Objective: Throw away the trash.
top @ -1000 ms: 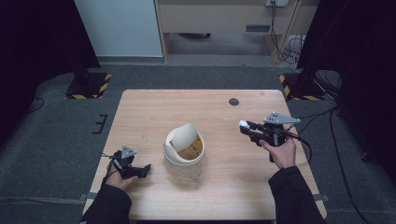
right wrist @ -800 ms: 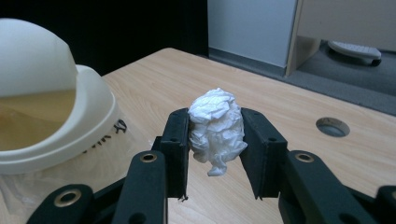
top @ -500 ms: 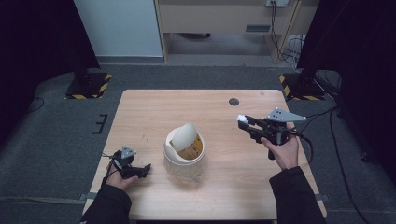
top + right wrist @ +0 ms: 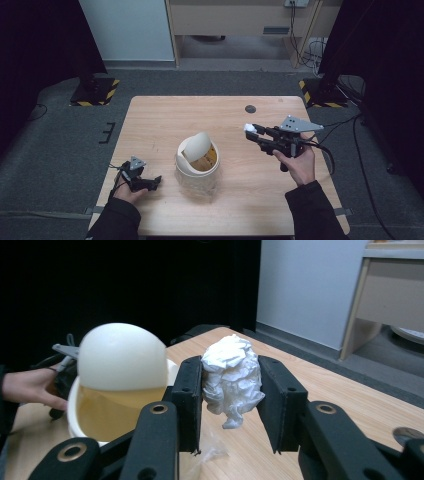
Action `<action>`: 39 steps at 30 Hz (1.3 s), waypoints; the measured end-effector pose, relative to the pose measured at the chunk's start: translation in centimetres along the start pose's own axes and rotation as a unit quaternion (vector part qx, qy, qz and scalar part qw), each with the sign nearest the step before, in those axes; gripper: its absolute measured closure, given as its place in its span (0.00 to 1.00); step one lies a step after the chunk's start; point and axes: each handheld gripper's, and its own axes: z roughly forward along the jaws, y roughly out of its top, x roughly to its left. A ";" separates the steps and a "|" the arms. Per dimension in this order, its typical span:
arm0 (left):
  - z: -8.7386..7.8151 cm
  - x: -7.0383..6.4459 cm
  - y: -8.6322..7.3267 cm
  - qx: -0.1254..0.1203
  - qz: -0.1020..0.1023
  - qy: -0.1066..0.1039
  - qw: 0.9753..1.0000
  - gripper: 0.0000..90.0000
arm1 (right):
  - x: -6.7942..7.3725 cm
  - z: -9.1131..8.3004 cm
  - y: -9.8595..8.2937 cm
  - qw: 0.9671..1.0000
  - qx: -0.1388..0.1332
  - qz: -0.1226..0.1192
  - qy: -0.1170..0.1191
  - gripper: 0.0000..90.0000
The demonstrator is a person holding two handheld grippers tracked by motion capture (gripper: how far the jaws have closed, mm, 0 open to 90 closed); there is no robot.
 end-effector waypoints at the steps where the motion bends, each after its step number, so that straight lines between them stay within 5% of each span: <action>1: 0.0 0.0 0.0 0.000 0.000 0.000 1.000 0.00 | 0.3 0.2 0.1 1.000 -0.004 0.001 0.008 0.71; 25: 0.0 0.0 0.0 0.000 0.000 0.000 1.000 0.00 | 2.5 1.9 0.5 0.999 -0.008 0.000 0.054 0.71; 39: 0.0 0.0 0.0 0.000 0.000 0.000 1.000 0.00 | 4.0 4.1 -1.1 0.996 0.025 0.003 0.083 0.71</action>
